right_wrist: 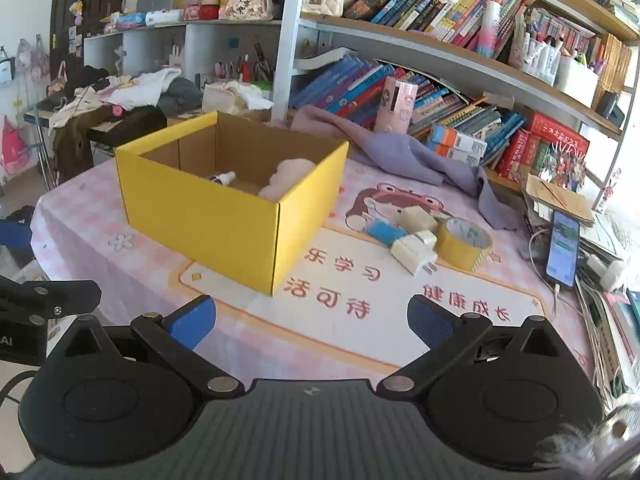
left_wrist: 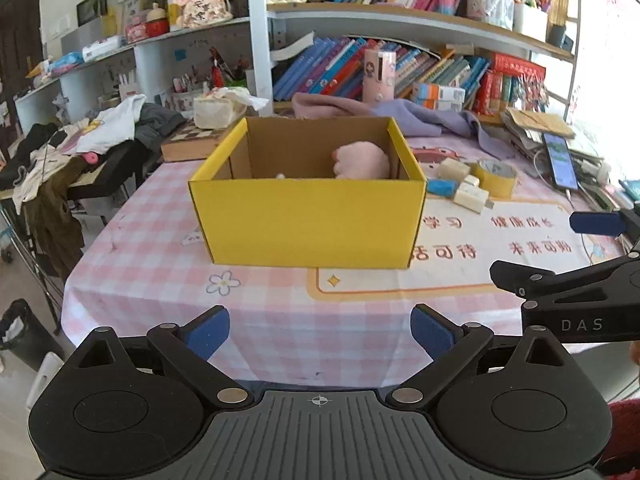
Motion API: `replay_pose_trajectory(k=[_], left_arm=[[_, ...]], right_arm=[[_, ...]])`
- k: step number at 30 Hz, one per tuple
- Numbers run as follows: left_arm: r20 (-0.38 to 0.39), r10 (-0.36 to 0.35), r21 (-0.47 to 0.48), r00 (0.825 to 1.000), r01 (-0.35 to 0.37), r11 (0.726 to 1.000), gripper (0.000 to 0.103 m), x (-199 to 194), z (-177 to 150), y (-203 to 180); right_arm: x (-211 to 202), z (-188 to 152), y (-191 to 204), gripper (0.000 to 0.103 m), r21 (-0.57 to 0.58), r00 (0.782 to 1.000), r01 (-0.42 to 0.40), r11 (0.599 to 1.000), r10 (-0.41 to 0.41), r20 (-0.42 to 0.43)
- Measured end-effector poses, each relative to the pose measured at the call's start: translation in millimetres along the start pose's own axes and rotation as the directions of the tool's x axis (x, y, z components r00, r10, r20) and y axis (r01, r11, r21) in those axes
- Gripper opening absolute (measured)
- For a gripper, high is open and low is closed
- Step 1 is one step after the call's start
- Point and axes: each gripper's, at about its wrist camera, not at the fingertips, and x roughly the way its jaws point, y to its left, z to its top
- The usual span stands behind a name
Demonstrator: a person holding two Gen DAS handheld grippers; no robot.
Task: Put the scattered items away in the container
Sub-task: 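Withdraw both tools from the box back toward the table items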
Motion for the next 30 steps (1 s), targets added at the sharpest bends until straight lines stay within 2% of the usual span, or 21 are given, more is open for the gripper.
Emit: replay_pose_trajectory(k=[22,30], left_arm=[[-0.067,-0.073,0.062,0.995,0.078,0.995,0.099,17.0,2.9,-36.7],[-0.073,-0.115,0.095,0.991,0.122,0.988,0.099,33.3,18.0,-62.5]], right_arm=[[-6.5,-20.0,-27.5,0.103,0.020,0.997,0.045,0.999,-0.044,-0.057],[-0.2,-18.8,-56.9,0.103,0.043,0.995,0.079,0.996,-0.076,-0.069]])
